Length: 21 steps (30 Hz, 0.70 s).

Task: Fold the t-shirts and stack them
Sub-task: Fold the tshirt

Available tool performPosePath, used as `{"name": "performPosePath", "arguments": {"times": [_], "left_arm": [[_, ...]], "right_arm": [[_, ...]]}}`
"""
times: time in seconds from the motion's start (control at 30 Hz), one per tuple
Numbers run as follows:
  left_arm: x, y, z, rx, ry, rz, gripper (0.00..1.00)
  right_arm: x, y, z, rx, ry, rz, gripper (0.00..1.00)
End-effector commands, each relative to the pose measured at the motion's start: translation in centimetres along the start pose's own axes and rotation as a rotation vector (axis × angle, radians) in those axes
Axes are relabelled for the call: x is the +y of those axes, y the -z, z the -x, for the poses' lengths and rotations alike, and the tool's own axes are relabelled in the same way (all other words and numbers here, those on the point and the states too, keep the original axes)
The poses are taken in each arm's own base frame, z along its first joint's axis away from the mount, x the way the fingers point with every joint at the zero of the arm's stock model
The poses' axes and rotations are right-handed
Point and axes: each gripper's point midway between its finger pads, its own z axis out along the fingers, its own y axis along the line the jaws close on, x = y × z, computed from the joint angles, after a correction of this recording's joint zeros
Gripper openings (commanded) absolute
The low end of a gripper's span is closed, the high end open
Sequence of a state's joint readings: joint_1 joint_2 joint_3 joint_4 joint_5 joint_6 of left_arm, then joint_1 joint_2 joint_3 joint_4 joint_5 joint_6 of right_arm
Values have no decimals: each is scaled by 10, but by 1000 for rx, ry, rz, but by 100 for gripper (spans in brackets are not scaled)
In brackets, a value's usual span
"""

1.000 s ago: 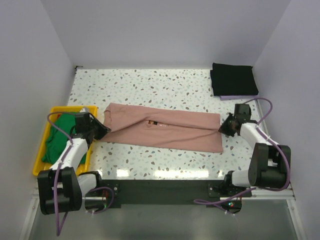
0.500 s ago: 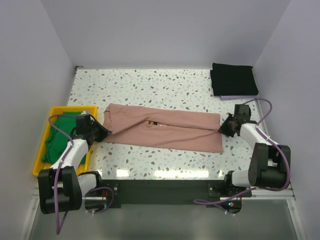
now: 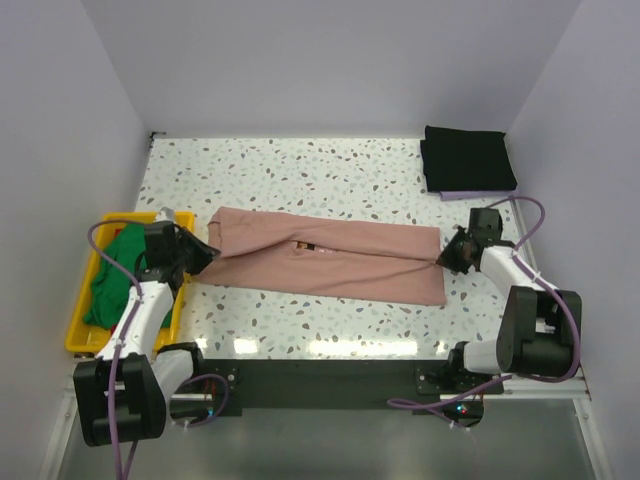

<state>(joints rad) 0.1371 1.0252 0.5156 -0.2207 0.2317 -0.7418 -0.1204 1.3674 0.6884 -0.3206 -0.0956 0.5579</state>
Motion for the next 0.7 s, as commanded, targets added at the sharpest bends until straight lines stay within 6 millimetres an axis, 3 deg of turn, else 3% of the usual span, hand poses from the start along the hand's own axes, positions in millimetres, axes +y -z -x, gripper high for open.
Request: {"name": "performPosePath", "arguments": {"times": [0.0,0.4,0.57,0.67], "left_arm": [[-8,10,12,-33,-18,-11,0],[-10,13,16,-48,-7,-5,0],[-10,15,18,-54,-8,-5,0],[-6,15,13,-43,-5,7,0]], "right_arm": [[10,10,26,-71,-9,20,5],[24,20,56,-104,-23,48,4],[22,17,56,-98,-27,44,4],[16,13,46,-79,-27,37,4]]}}
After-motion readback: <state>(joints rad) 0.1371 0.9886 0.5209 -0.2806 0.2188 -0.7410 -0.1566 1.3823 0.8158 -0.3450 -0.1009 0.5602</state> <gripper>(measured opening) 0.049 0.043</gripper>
